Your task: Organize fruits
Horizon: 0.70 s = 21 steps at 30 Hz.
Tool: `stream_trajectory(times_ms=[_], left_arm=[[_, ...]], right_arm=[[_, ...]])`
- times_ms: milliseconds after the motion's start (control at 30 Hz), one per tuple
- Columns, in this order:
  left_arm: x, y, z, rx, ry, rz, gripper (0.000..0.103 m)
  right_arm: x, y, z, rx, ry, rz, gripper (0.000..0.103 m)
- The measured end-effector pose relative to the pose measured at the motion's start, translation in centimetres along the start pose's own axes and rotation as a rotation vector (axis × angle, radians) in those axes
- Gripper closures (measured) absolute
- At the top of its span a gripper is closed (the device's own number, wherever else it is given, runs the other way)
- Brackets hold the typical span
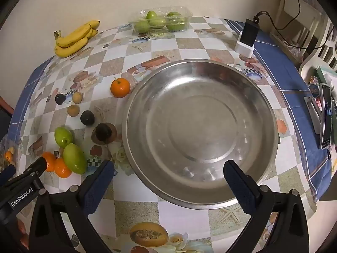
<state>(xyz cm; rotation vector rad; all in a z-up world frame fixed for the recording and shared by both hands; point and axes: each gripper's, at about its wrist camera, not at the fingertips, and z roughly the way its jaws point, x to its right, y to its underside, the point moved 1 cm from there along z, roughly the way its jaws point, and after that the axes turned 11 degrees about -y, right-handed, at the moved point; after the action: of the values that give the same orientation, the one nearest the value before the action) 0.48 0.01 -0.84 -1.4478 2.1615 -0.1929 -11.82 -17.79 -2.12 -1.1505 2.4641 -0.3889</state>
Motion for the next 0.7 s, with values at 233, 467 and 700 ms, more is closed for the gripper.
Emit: stream_trajectory(times_ms=[233,467,700], left_arm=[[0.56,-0.33,-0.31,0.023,-0.024,0.012,0.0],[-0.06,-0.15,-0.83,0.03,-0.024,-0.011,0.0],[-0.13,-0.14,-0.59,0.02,-0.024,-0.018,0.0]], right_arm=[[-0.26,-0.04,-0.19,0.005,0.009,-0.009,0.0],[-0.38,-0.05,-0.13,0.01,0.005,-0.013,0.0],[-0.47,-0.2,-0.2,0.007,0.005,-0.015,0.0]])
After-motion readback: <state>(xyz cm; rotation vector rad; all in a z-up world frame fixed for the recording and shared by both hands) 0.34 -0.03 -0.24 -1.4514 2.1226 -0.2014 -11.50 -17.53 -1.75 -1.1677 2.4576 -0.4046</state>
